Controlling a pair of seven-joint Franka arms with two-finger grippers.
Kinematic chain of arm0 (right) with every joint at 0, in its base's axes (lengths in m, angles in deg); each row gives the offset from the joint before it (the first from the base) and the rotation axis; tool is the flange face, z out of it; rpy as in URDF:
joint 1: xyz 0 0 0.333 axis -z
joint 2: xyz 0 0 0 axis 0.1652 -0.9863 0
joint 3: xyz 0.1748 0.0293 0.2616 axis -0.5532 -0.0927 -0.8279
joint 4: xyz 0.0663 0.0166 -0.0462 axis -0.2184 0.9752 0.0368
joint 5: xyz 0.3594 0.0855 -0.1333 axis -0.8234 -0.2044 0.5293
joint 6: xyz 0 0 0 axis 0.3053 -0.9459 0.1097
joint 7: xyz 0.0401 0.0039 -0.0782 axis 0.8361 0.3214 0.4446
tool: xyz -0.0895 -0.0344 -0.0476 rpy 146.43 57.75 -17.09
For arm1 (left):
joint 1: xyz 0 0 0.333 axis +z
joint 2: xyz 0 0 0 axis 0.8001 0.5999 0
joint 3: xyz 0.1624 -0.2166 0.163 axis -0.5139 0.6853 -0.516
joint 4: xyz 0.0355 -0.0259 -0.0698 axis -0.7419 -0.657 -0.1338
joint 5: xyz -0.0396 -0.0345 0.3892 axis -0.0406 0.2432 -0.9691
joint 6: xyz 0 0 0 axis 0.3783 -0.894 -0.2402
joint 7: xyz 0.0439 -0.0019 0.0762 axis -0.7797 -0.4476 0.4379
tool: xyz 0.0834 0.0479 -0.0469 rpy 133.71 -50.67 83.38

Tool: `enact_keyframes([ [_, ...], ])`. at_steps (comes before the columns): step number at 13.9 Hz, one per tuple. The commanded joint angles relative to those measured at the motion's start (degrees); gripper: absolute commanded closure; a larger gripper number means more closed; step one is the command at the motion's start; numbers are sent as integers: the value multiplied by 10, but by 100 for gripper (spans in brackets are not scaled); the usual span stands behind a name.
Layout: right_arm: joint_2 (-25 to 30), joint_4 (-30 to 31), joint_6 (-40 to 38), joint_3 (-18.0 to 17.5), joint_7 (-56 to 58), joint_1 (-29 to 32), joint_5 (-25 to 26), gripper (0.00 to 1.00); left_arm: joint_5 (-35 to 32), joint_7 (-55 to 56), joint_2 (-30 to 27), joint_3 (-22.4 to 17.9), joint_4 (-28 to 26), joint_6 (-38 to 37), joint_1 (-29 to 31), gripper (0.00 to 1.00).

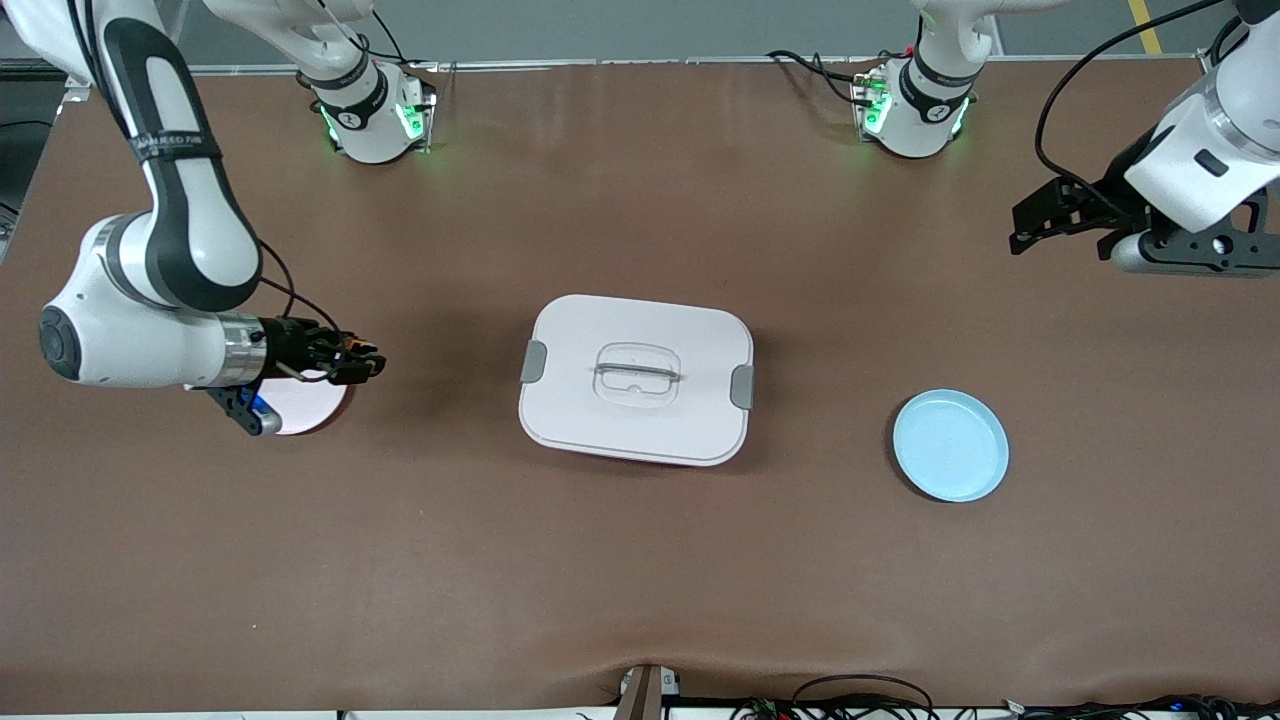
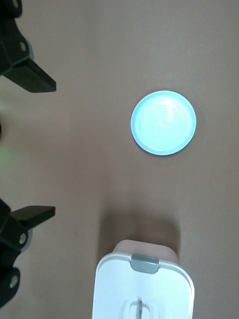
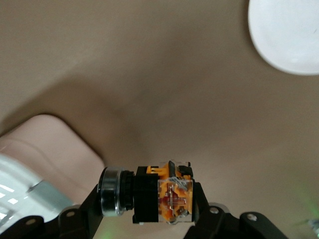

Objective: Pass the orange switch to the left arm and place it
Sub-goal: 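Grasp the orange switch with the right gripper and lift it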

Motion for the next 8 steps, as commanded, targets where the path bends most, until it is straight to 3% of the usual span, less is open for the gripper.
enact_keyframes([
  [1,2,-53,-35,4,-95,-38,-12,100,28,31,8,19,6,9,1,0],
  [8,-13,-175,-37,5,-326,-136,-60,100,124,102,13,75,-35,92,2,0],
])
